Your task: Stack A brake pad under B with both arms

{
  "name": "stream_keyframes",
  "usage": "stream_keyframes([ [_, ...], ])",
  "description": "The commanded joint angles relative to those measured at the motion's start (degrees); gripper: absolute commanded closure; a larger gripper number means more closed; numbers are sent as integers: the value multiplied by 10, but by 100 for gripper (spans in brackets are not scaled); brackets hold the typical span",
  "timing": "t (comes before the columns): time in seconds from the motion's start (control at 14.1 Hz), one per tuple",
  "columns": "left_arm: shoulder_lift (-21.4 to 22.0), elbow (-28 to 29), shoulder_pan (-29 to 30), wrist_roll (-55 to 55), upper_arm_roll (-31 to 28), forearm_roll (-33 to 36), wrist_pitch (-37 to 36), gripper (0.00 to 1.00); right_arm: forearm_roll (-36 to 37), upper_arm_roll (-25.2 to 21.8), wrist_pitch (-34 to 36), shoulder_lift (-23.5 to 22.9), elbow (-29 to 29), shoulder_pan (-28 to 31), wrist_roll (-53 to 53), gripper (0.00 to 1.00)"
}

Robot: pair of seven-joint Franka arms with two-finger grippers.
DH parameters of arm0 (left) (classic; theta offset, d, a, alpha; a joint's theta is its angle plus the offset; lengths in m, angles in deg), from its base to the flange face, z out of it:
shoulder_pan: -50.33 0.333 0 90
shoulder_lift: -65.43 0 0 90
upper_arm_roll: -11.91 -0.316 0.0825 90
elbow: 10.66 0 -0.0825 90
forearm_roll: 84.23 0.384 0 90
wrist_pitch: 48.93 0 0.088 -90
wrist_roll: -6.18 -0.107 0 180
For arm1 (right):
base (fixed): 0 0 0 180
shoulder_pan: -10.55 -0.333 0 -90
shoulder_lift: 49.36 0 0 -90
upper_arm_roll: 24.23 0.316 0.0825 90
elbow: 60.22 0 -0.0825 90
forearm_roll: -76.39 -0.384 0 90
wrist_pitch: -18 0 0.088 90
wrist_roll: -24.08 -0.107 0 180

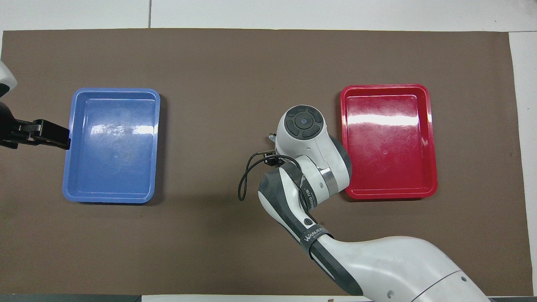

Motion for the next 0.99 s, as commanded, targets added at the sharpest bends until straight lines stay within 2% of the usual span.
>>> stream_keyframes([
  [0.0,-3,-10,0,5,0,-8,-11,0,-13,0,-14,8,-13,-1,-8,91],
  [0.57,-2,-8,0,5,2,-8,-13,0,-14,2,-18,8,-13,-1,-18,87],
  [0.64,-2,-7,0,5,2,-8,-12,0,-14,2,-21,8,-15,-1,-18,84],
  [0.71,-2,-7,0,5,2,-8,-13,0,-14,2,-22,8,-19,-1,-17,72],
  [0.78,-2,-8,0,6,3,-8,-13,0,-14,2,-22,9,-19,-1,-17,33],
  [0.85,-2,-8,0,6,3,-8,-13,0,-14,2,-19,9,-15,-1,-18,0],
  [0.92,-2,-8,0,5,2,-8,-13,0,-14,2,-18,11,-13,-1,-18,0],
])
